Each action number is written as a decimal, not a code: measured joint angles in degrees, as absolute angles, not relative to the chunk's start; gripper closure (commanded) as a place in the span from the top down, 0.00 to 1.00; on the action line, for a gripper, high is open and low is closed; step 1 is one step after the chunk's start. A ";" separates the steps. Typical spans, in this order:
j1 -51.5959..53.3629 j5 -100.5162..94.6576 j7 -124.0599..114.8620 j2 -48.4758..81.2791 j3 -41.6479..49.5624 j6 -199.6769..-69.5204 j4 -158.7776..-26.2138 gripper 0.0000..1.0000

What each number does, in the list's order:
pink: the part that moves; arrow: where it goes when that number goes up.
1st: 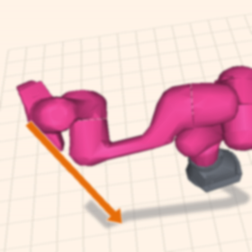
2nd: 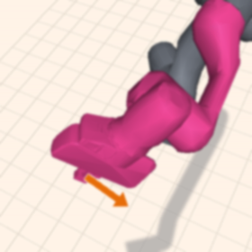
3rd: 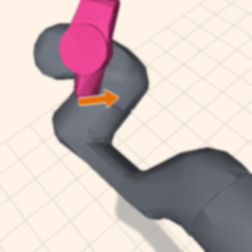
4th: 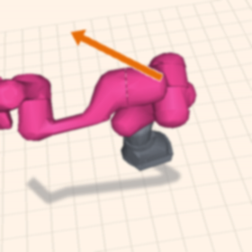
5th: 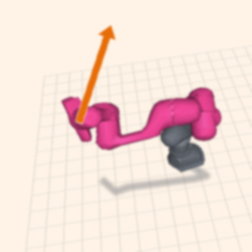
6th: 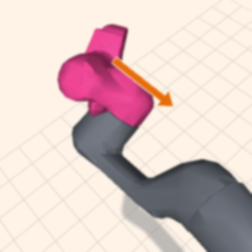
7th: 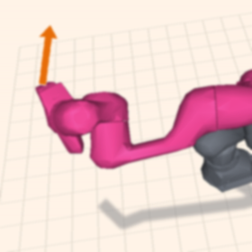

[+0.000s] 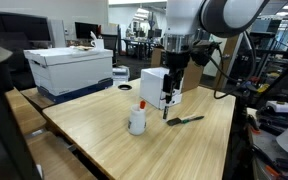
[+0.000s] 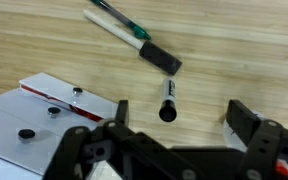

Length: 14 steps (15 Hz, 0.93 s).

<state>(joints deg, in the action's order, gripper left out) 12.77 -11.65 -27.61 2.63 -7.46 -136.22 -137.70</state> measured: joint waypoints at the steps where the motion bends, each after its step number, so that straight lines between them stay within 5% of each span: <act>1: 12.77 -11.57 -27.61 2.75 -7.47 -136.24 -137.70 1.00; 14: 12.78 -11.13 -27.26 5.98 -7.48 -138.00 -137.22 1.00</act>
